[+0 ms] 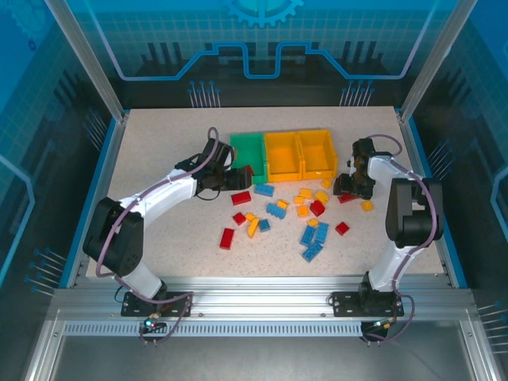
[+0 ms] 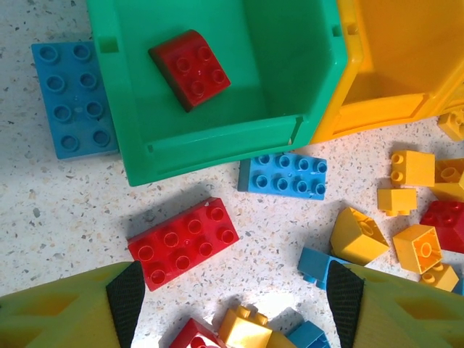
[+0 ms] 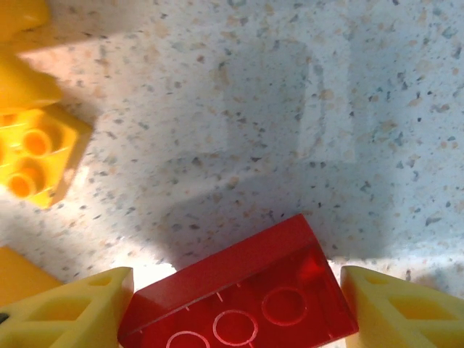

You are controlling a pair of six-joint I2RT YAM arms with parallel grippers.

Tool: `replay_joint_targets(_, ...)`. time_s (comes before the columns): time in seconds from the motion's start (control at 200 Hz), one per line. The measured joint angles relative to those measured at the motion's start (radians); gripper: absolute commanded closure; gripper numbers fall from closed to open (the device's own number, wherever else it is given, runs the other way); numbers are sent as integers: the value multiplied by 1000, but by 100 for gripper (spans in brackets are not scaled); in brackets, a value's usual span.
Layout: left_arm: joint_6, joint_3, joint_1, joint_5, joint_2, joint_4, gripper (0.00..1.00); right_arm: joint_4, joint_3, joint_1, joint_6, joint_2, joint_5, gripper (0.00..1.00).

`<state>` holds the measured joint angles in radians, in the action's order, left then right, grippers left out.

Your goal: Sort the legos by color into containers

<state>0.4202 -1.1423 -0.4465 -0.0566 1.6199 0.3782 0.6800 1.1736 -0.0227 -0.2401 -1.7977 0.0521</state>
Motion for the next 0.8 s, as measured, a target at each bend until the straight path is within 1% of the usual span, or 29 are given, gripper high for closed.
replay_joint_targets(0.175,5,41,0,23,-26,-6,24,22,62,25,-26,80,-80,44)
replay_joint_targets(0.295,20,76,0,42,-48,-11,20,-1,124,102,-59,116,-159,44)
replay_joint_targets(0.445,29,117,0,79,-59,-10,16,-64,177,212,-121,116,-271,44)
replay_joint_targets(0.595,50,163,1,97,-61,-11,10,-98,310,334,-161,40,-322,44)
replay_joint_targets(0.705,59,192,9,104,-66,-12,7,-116,436,415,-176,-58,-326,44)
replay_joint_targets(0.8,71,214,27,105,-76,-14,4,-122,513,462,-188,-139,-324,45)
